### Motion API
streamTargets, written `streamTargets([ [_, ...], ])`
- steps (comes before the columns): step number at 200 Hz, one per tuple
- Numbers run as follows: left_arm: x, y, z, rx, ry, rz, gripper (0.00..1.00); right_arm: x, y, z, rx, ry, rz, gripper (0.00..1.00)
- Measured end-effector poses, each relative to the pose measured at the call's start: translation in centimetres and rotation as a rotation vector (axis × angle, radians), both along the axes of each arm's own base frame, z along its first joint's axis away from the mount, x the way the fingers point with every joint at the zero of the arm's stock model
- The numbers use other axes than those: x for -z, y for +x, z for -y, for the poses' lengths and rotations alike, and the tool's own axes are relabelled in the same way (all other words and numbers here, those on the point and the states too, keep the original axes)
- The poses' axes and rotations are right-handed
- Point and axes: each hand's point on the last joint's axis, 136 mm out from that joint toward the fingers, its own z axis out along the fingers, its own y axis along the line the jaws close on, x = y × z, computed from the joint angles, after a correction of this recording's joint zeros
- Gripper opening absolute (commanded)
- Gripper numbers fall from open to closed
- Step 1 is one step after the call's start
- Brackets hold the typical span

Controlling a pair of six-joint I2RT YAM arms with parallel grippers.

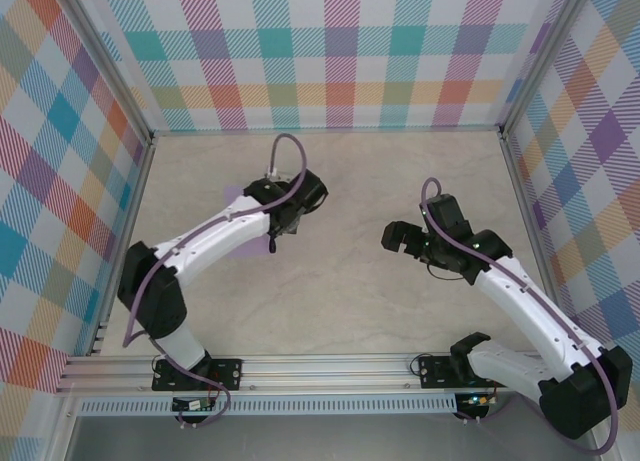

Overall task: Fold a paper plane with a square sheet of paper (pick it up from the middle)
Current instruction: Turn over the paper at the center of the table.

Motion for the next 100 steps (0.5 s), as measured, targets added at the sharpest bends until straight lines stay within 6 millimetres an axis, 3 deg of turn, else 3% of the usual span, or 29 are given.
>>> streamTargets([
  [56, 8.5, -0.5, 3.8, 0.049, 0.232, -0.088, 0.03, 2.9, -0.3, 0.7, 0.017, -0.062, -0.07, 1.0],
  [100, 12.3, -2.1, 8.0, 0.106, 0.205, -0.139, 0.04, 3.8, -0.3, 2.3, 0.096, -0.121, -0.073, 1.0],
])
